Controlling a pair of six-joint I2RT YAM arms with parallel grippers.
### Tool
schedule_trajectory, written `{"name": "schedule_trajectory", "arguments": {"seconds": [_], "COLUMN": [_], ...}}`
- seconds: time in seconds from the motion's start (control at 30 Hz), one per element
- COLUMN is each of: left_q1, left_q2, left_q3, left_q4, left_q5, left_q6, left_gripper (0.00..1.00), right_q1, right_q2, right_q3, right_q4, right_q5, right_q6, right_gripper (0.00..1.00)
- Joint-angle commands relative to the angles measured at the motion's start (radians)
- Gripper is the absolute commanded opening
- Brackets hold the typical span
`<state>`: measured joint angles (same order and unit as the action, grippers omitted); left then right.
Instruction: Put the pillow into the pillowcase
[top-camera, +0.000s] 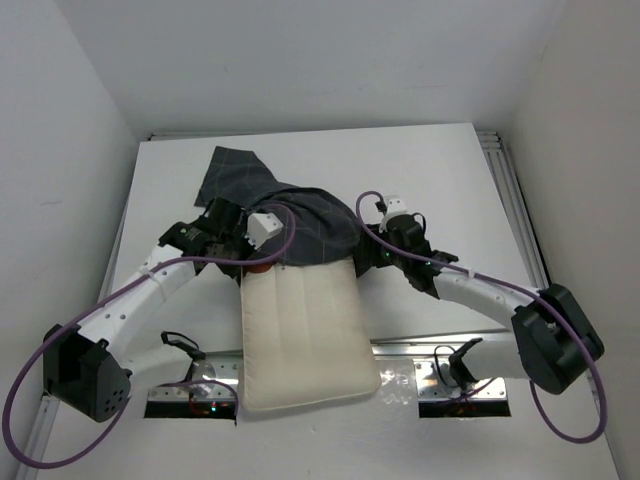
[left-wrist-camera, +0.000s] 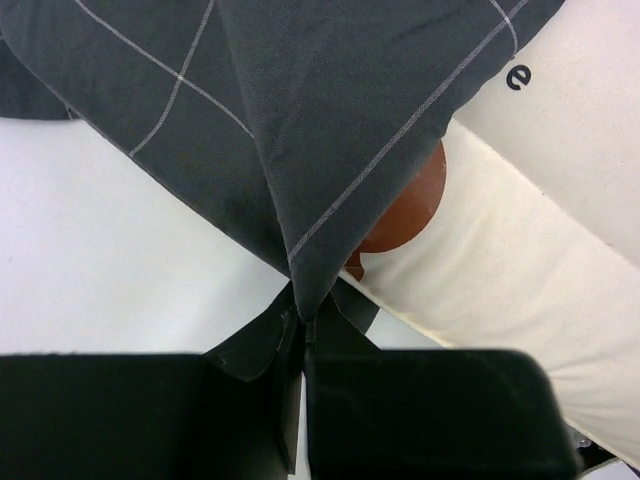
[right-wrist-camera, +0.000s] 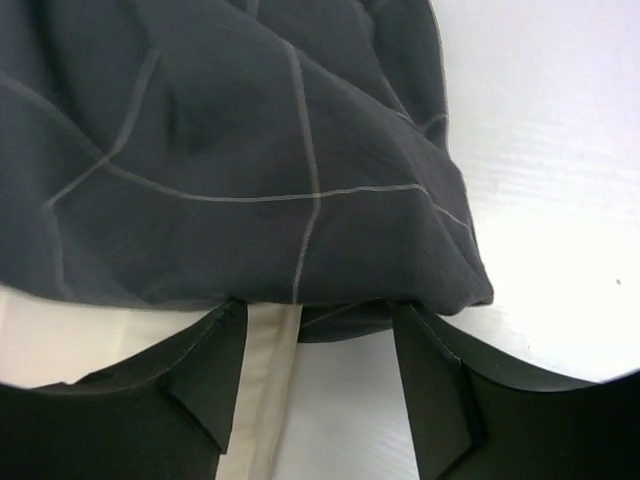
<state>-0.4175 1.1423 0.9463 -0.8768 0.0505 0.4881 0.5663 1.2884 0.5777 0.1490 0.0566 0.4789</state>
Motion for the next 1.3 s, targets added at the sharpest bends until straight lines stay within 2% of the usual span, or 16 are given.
{"name": "schedule_trajectory", "arguments": {"seconds": [0.0, 0.1, 0.33, 0.43, 0.6, 0.67, 0.7, 0.8, 0.83, 0.97, 1.03, 1.1, 1.13, 1.27], "left_q1": [0.006, 0.006, 0.006, 0.006, 0.006, 0.006, 0.006, 0.006, 0.006, 0.006, 0.006, 0.006, 0.008, 0.008], "left_q2": [-0.010, -0.013, -0.038, -0.039, -0.041, -0.039, -0.039, -0.047, -0.050, -0.098, -0.125, -0.113, -0.098, 0.067], "left_q3": [0.046, 0.051, 0.031, 0.026, 0.019, 0.019, 0.020, 0.013, 0.006, -0.020, 0.015, 0.127, 0.231, 0.468], "left_q4": [-0.004, -0.017, -0.028, -0.030, -0.030, -0.036, -0.039, -0.066, -0.077, -0.126, -0.143, -0.139, -0.133, -0.139], "left_q5": [0.034, 0.025, 0.009, 0.020, 0.020, 0.018, 0.017, 0.038, 0.073, 0.158, 0.208, 0.221, 0.207, 0.108], "left_q6": [-0.014, -0.014, -0.022, -0.023, -0.022, -0.017, -0.016, 0.009, 0.018, 0.096, 0.112, 0.077, 0.052, -0.020], "left_gripper": [0.00, 0.00, 0.00, 0.00, 0.00, 0.00, 0.00, 0.00, 0.00, 0.00, 0.00, 0.00, 0.00, 0.00], "right_q1": [0.006, 0.006, 0.012, -0.006, -0.014, -0.029, -0.037, -0.054, -0.055, -0.055, -0.055, -0.055, -0.057, -0.081], "right_q2": [0.063, 0.110, 0.143, 0.141, 0.264, 0.320, 0.337, 0.385, 0.393, 0.350, 0.237, 0.099, 0.059, -0.023], "right_q3": [0.017, 0.025, 0.001, -0.061, -0.023, -0.018, -0.018, -0.016, -0.022, -0.059, -0.068, -0.050, -0.008, 0.169], "right_q4": [0.017, -0.015, -0.032, 0.097, 0.271, 0.345, 0.360, 0.389, 0.402, 0.414, 0.361, 0.217, 0.098, -0.129], "right_q5": [0.098, 0.228, 0.271, 0.270, 0.186, 0.157, 0.147, 0.109, 0.094, 0.020, -0.013, -0.029, -0.049, -0.153], "right_q6": [0.099, 0.231, 0.391, 0.428, 0.374, 0.382, 0.392, 0.408, 0.399, 0.406, 0.415, 0.440, 0.444, 0.426], "right_gripper": [0.60, 0.59, 0.63, 0.69, 0.69, 0.63, 0.49, 0.21, 0.02, 0.00, 0.00, 0.00, 0.00, 0.00]}}
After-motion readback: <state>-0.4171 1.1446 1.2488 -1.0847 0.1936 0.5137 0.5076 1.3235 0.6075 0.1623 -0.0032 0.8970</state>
